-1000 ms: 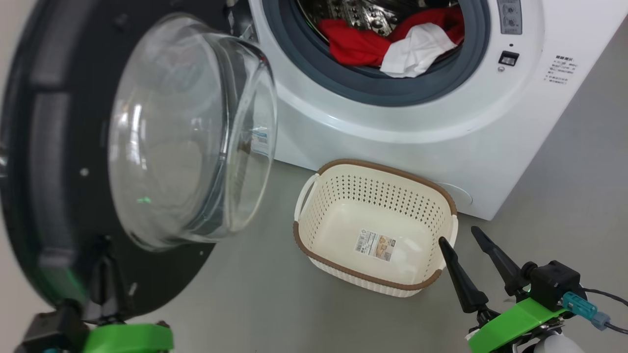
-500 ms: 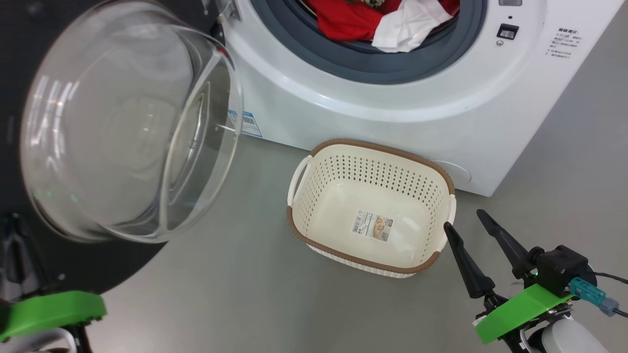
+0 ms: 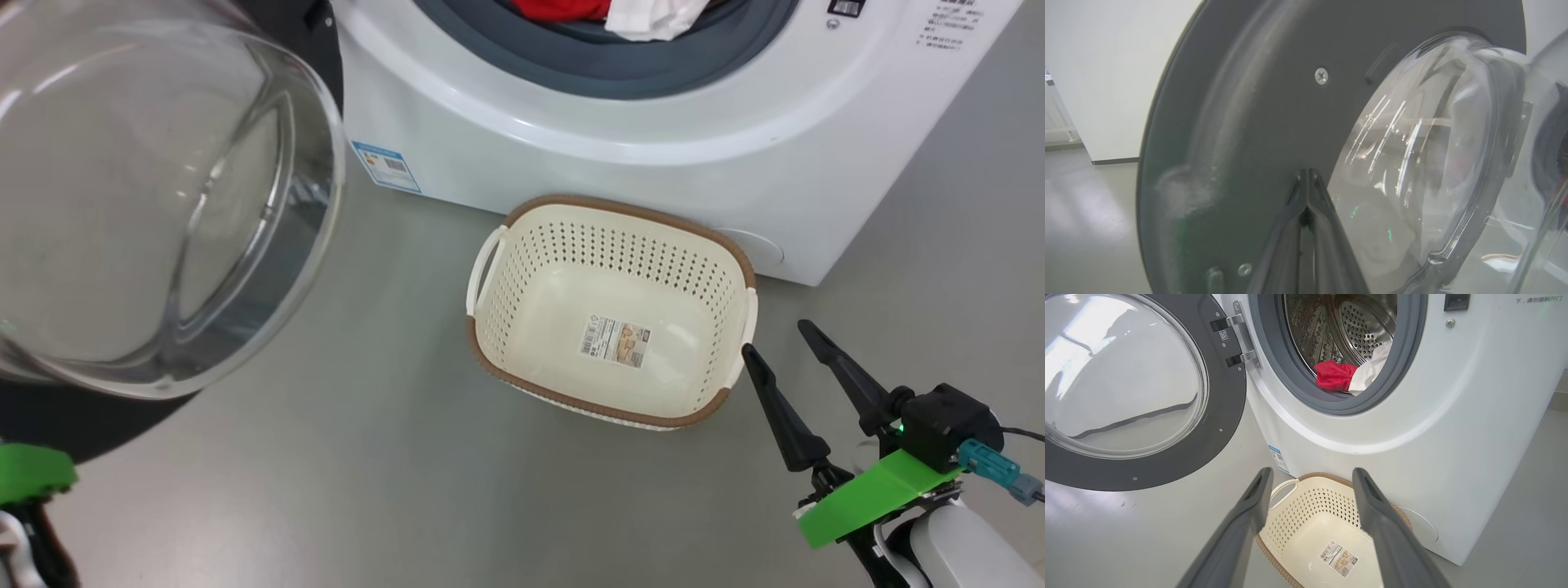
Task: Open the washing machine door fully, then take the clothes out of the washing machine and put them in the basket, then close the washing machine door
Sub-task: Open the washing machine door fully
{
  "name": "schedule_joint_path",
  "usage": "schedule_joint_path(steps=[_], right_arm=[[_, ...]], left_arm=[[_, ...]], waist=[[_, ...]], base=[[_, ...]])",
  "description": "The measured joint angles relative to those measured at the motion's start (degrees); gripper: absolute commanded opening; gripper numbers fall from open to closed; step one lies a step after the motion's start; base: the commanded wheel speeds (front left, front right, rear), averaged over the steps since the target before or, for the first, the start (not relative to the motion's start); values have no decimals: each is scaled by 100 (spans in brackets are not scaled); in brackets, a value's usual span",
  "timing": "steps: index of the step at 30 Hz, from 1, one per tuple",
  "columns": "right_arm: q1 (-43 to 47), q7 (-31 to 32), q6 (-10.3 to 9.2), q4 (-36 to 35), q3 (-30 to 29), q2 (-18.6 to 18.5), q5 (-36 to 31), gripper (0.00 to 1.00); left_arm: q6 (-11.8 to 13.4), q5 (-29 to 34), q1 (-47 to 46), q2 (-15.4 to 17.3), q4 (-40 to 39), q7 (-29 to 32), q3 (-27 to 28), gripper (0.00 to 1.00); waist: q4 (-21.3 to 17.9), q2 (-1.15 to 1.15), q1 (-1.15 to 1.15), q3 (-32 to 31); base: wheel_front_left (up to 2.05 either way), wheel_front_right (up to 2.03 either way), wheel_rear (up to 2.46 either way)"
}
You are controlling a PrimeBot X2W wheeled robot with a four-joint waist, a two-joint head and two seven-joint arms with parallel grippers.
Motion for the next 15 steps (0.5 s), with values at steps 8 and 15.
schedule_joint_path(steps=[8,15], right_arm=[[-163,0,0,-24,-3,-35,0,100],[-191,0,0,-43,-2,-88,0,100]], left_arm=[[-155,100,-486,293,578,-1,388,0],[-296,157,-887,512,1099,0,684,0]], waist=[[-70,0,0,186],[-135,0,0,266]], base=[[0,0,0],[0,0,0]])
